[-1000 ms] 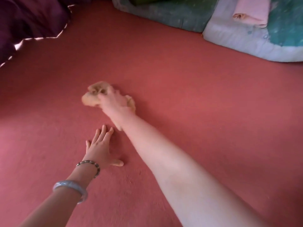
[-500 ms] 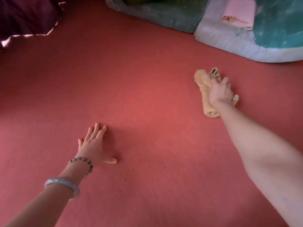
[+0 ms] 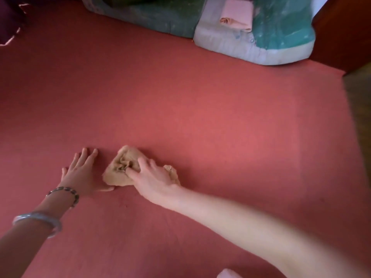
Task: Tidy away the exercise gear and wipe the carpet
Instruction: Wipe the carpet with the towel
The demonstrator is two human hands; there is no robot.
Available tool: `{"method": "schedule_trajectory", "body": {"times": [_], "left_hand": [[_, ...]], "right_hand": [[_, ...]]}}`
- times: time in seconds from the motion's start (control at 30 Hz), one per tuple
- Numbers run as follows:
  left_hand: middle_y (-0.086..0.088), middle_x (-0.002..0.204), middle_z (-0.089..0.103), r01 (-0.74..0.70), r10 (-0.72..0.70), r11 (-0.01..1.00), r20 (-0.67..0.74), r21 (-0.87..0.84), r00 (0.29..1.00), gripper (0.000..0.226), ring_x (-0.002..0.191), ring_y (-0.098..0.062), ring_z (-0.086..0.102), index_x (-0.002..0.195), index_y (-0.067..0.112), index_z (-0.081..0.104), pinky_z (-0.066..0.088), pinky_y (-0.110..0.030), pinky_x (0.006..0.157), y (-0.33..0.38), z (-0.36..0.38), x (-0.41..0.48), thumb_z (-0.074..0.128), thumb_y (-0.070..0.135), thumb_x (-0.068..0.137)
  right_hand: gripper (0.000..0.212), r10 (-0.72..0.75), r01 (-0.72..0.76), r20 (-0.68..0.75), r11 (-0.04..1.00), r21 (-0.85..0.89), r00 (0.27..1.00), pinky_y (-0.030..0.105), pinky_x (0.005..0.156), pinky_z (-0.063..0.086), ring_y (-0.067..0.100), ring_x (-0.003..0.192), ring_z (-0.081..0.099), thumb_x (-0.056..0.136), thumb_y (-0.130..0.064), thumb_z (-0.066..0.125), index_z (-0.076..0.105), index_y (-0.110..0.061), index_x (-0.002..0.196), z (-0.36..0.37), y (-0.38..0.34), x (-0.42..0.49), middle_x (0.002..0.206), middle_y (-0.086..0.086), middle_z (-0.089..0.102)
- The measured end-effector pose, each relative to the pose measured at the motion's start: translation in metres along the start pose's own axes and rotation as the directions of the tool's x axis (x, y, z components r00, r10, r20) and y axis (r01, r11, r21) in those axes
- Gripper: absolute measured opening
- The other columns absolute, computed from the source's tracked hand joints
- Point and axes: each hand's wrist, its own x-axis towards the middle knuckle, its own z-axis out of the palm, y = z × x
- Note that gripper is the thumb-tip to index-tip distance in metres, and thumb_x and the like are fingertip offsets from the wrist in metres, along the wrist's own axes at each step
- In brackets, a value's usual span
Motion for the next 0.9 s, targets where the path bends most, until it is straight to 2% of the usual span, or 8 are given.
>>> {"method": "schedule_trajectory", "body": {"times": [0.07,0.2,0.37,0.43,0.5,0.63,0.77,0.9], "left_hand": [[-0.003,0.158,0.001,-0.027,0.027,1.0,-0.047,-0.003,0.999,0.127,0.145,-0.024,0.001,0.149,0.026,0.01,0.011,-0.052,0.114,-0.005,0.005,-0.005,0.083,0.058,0.051],[-0.009,0.158,0.006,-0.097,0.099,0.995,-0.104,0.025,0.99,0.11,0.144,-0.029,0.005,0.149,0.025,0.014,0.012,-0.048,0.115,-0.014,0.016,-0.016,0.065,0.067,0.062],[-0.006,0.158,0.003,-0.226,0.232,0.97,-0.061,0.084,0.971,0.106,0.145,-0.026,0.003,0.15,0.026,0.01,0.008,-0.045,0.116,-0.022,0.019,-0.031,0.058,0.074,0.068],[-0.006,0.158,0.0,-0.285,0.29,0.949,-0.015,0.136,0.957,0.113,0.145,-0.024,0.001,0.15,0.024,0.006,0.007,-0.043,0.117,-0.028,0.018,-0.038,0.051,0.081,0.063],[-0.005,0.158,-0.001,-0.399,0.398,0.891,0.047,0.216,0.916,0.123,0.145,-0.022,-0.001,0.149,0.022,0.001,0.003,-0.041,0.117,-0.037,0.016,-0.042,0.033,0.093,0.055],[-0.004,0.156,-0.002,-0.524,0.527,0.814,0.061,0.25,0.848,0.128,0.142,-0.018,-0.003,0.148,0.02,-0.002,0.0,-0.04,0.115,-0.071,0.009,-0.05,0.01,0.098,0.048],[0.002,0.153,-0.007,-0.509,0.514,0.842,0.025,0.18,0.858,0.131,0.141,-0.016,-0.006,0.149,0.019,-0.002,0.001,-0.041,0.116,-0.119,0.004,-0.07,0.016,0.099,0.047],[-0.001,0.156,-0.009,-0.453,0.451,0.882,0.045,0.13,0.891,0.133,0.141,-0.012,-0.012,0.149,0.015,-0.007,0.001,-0.041,0.117,-0.174,0.006,-0.095,0.036,0.093,0.051]], "right_hand": [[0.035,0.055,-0.054,-0.003,0.994,0.099,0.998,0.046,0.074,0.043,0.038,0.106,0.048,0.096,-0.017,0.041,0.043,-0.019,0.13,-0.005,0.018,-0.016,0.122,0.017,0.04],[0.036,0.423,-0.416,-0.058,0.903,0.106,0.904,0.049,0.081,0.041,0.033,0.108,0.051,0.097,-0.034,0.034,0.036,-0.038,0.133,-0.008,0.112,-0.054,0.114,0.008,0.038],[0.035,0.812,-0.81,-0.11,0.582,0.077,0.573,0.055,0.09,0.042,0.034,0.115,0.047,0.096,-0.03,0.035,0.038,-0.037,0.13,0.002,0.189,-0.133,0.117,0.013,0.037],[0.032,0.901,-0.894,-0.125,0.429,0.129,0.415,0.053,0.092,0.039,0.035,0.116,0.045,0.097,-0.031,0.033,0.04,-0.032,0.129,0.005,0.186,-0.151,0.12,0.015,0.036],[0.037,0.935,-0.904,-0.09,0.354,0.239,0.342,0.047,0.091,0.034,0.035,0.115,0.047,0.098,-0.039,0.029,0.038,-0.028,0.132,0.008,0.159,-0.133,0.128,0.015,0.039],[0.04,0.832,-0.791,-0.043,0.54,0.289,0.552,0.038,0.083,0.031,0.032,0.116,0.046,0.095,-0.038,0.036,0.039,-0.028,0.134,0.017,0.049,-0.054,0.142,0.011,0.034],[0.045,0.534,-0.522,-0.048,0.838,0.159,0.844,0.043,0.089,0.043,0.036,0.122,0.04,0.091,-0.016,0.048,0.04,-0.024,0.135,0.033,-0.107,0.006,0.139,0.015,0.031],[0.034,0.298,-0.275,-0.007,0.89,0.363,0.954,0.046,0.087,0.04,0.038,0.121,0.04,0.098,-0.02,0.036,0.043,-0.011,0.131,0.041,-0.212,0.014,0.136,0.017,0.037]]}}
